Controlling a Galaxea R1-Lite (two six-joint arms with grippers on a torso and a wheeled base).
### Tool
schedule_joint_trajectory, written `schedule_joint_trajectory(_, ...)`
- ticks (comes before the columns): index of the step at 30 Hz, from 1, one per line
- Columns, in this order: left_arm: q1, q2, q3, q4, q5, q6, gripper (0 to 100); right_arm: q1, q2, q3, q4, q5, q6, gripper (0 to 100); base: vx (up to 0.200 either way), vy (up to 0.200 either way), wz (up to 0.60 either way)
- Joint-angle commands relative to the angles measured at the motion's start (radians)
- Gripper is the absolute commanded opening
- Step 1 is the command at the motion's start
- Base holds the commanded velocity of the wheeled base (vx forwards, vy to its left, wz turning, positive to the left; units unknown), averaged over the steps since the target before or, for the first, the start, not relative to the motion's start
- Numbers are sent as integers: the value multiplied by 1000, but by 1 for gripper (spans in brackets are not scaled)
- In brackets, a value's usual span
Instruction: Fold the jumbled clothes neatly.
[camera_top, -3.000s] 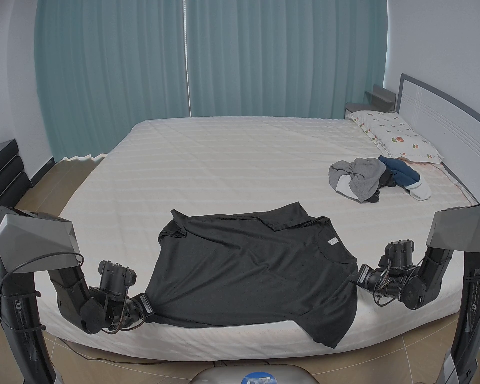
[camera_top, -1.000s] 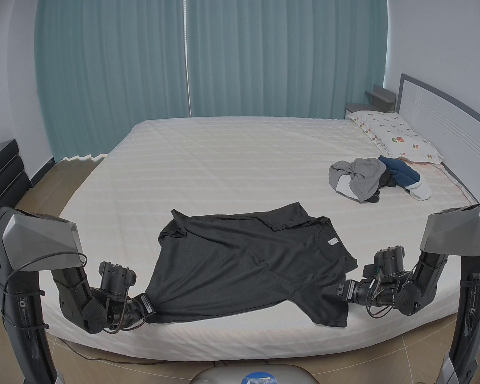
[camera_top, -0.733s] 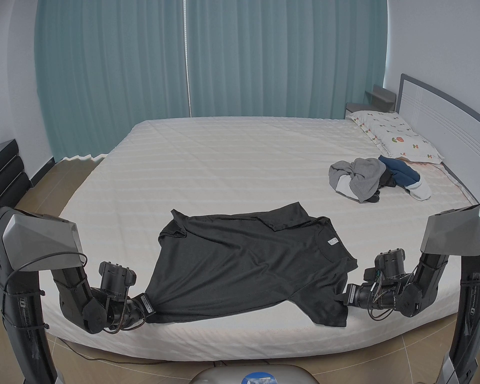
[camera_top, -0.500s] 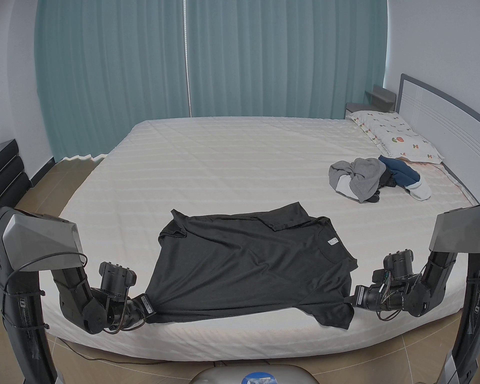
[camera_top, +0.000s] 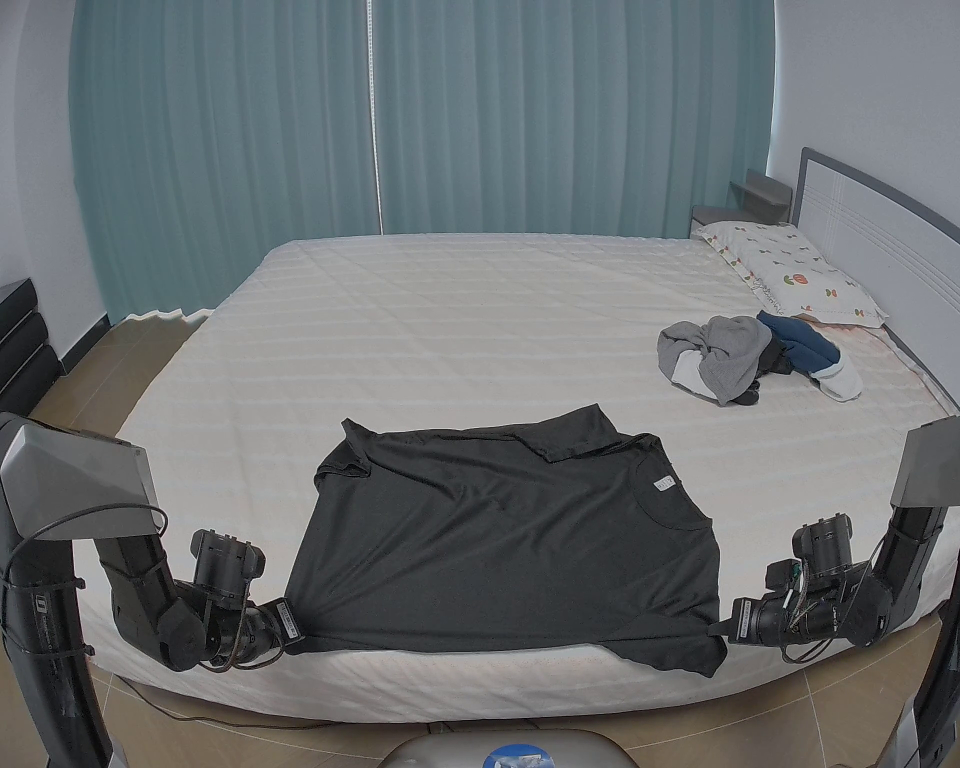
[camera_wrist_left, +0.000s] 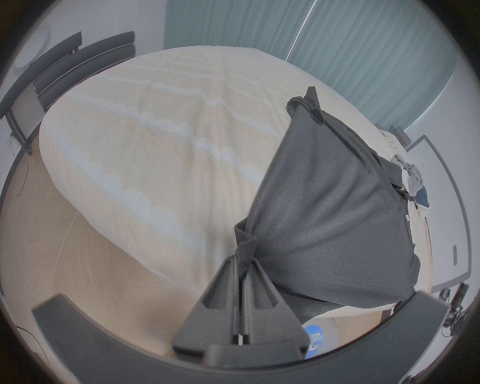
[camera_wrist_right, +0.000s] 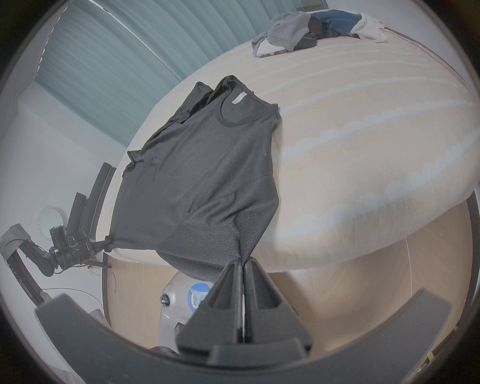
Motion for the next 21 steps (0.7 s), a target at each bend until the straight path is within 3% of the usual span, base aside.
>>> schedule_joint_trajectory(1, 1, -3, 18, 9, 1, 22, 0, 8, 3, 22, 0, 0, -2, 0, 0, 0, 0)
schedule_joint_trajectory(7, -2, -1, 41, 9, 1, 46, 0, 12, 15, 15, -2, -1, 0, 0, 0, 0, 0)
schedule_joint_trajectory(8, -5, 0, 43, 9, 1, 46, 0, 12, 21, 14, -8, -1, -2, 100, 0, 0, 0)
schedule_joint_trajectory(9, -5, 0, 43, 9, 1, 46, 100, 12, 21, 14, -8, -1, -2, 100, 0, 0, 0)
schedule_joint_trajectory(15, -2, -3, 38, 0, 0, 45, 100, 7, 10, -28, -14, 3, 32, 100, 0, 0, 0)
schedule_joint_trajectory(21, 29, -64, 24, -17, -6, 42, 100, 19, 13, -101, -14, 19, 192, 100, 0, 0, 0)
